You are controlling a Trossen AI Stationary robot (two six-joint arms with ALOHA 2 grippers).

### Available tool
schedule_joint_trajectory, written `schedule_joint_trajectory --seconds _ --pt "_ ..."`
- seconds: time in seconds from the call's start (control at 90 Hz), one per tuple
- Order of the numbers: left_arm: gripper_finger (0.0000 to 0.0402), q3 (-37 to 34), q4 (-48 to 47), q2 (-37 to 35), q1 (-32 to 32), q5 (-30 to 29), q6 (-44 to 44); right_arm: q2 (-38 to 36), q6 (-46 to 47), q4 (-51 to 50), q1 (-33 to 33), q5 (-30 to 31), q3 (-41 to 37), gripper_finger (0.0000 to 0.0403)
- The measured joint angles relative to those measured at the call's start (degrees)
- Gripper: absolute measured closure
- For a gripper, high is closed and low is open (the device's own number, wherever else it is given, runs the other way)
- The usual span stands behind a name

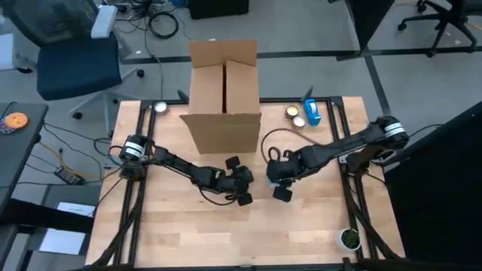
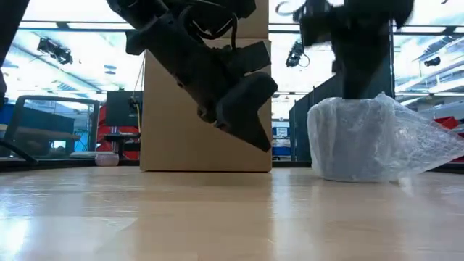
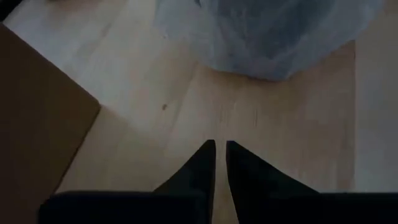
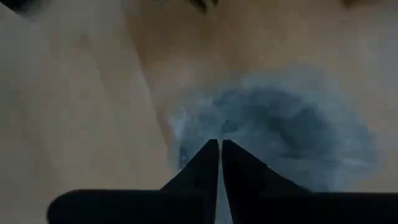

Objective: Wrap mug
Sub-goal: Wrap the blue mug with bubble wrap, then put the wrapped blue mug into the box

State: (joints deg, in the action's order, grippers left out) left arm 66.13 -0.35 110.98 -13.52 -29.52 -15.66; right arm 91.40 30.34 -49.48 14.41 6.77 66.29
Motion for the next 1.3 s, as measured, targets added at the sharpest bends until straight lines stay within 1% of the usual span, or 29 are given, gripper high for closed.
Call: schedule_joint_trajectory --seconds 0.189,0.333,0.467,0.678,0.744,0.878,0.944,1.044,1.144,1.211,1.3 --pt "0.0376 0.0 -0.1 0.0 0.0 0.0 0.0 6.4 -4.1 1.4 -0.2 -3.2 -0.2 0.0403" --pt "0.0376 0.0 0.0 0.0 0.0 0.0 0.0 6.2 -5.1 0.5 -0.5 -3.5 -0.4 0.0403" --pt "0.0376 0.0 0.0 0.0 0.0 0.0 0.0 2.7 -5.1 -1.8 -0.7 -3.5 -0.6 0.0403" --pt "0.0376 0.0 0.2 0.0 0.0 0.0 0.0 -5.9 -5.0 -3.2 -0.5 -3.5 0.0 0.0403" --pt "0.0376 0.0 0.2 0.0 0.0 0.0 0.0 -8.8 -4.2 -3.0 0.1 -2.5 0.0 0.0403" --pt "0.0376 0.0 0.3 0.0 0.0 0.0 0.0 -14.1 0.2 -1.9 1.6 -1.2 0.0 0.0403" --pt "0.0376 0.0 0.3 0.0 0.0 0.0 0.0 -16.1 3.0 -0.3 3.0 -2.7 0.1 0.0402" --pt "0.0376 0.0 0.6 0.0 0.0 0.0 -0.1 -18.2 4.0 4.4 6.2 -6.5 -0.5 0.0398" --pt "0.0376 0.0 0.7 0.0 0.0 0.0 -0.1 -18.7 4.0 8.0 8.8 -9.9 -0.8 0.0391" --pt "0.0376 0.0 0.7 0.0 0.0 0.0 -0.7 -18.6 4.1 8.3 10.2 -9.4 -0.8 0.0384" --pt "0.0376 0.0 0.8 0.0 0.0 0.0 -1.5 -18.4 4.1 7.7 11.9 -6.7 -0.8 0.0369"
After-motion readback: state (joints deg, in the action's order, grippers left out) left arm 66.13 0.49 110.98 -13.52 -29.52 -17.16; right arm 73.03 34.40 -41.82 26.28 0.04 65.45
